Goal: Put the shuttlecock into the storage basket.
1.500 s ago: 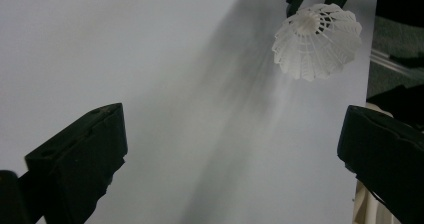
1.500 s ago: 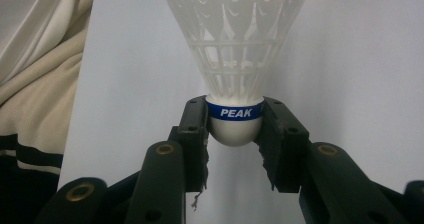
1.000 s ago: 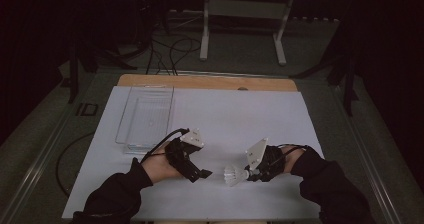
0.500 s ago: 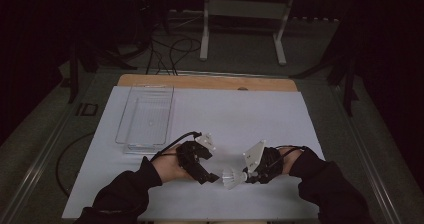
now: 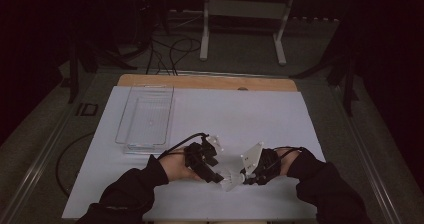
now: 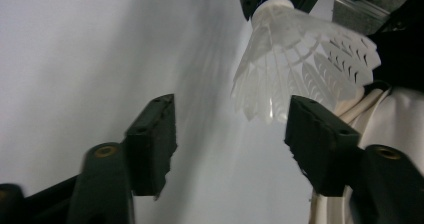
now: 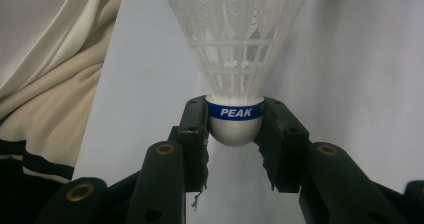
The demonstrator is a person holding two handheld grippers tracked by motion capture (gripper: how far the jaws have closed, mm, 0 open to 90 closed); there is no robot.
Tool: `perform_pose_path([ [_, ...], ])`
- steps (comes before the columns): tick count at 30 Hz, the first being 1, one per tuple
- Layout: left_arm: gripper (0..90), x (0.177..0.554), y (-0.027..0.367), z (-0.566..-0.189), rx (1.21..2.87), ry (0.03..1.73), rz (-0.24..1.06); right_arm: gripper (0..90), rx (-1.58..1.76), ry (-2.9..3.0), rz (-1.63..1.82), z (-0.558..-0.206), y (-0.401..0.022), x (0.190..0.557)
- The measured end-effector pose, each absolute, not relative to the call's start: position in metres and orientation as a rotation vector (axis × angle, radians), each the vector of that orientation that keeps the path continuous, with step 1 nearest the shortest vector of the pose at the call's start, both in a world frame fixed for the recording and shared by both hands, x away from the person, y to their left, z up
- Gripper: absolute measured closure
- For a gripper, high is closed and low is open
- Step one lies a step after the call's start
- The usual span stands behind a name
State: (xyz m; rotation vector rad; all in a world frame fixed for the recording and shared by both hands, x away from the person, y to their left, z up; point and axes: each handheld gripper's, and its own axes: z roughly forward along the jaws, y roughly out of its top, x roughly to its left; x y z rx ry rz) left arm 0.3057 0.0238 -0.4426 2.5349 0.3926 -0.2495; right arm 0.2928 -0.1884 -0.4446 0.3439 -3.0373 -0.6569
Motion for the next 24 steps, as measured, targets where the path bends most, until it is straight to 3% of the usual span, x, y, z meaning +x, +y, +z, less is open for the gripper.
perform_pose_path([
  [11,63.3,0.308,0.010,-0.444,2.557,0.378,-0.303,65.7,0.345,-3.031,-0.665,-0.446,-0.186,0.292],
  [24,82.8,0.311,0.002,-0.446,2.578,0.361,-0.336,65.7,0.357,-3.031,-0.680,-0.447,-0.184,0.292],
])
